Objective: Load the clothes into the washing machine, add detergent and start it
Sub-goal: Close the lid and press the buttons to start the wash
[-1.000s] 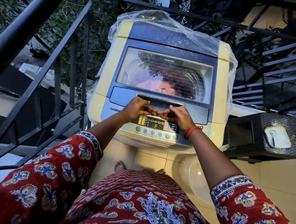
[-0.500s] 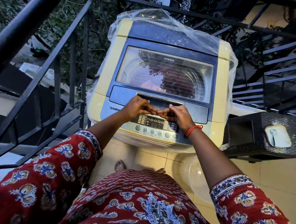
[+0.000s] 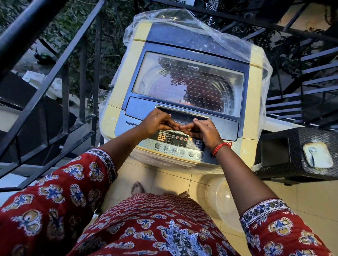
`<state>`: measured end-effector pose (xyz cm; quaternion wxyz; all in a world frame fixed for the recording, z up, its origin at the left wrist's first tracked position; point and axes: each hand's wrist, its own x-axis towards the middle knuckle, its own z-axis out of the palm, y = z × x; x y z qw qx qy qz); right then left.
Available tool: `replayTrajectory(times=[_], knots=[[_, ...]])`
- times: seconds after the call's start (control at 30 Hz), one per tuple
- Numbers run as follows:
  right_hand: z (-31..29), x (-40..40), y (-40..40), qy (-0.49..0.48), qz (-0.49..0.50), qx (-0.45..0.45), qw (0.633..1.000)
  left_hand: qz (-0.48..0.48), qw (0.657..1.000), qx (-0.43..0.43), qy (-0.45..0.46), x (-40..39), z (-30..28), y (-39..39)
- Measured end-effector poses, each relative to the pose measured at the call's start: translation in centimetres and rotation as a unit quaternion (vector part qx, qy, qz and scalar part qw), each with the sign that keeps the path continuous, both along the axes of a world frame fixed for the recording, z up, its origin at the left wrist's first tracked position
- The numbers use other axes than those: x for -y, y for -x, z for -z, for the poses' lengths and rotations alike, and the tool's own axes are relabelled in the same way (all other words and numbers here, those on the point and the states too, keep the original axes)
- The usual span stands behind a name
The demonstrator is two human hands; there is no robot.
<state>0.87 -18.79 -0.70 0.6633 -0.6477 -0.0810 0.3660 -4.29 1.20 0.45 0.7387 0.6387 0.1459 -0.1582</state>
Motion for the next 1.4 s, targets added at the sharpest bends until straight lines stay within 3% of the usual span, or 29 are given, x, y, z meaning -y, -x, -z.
replayTrajectory(times=[1.4], knots=[[0.1, 0.1, -0.1, -0.01, 0.0, -0.017, 1.0, 0.006, 0.998, -0.005, -0.058, -0.4, 1.1, -0.1]])
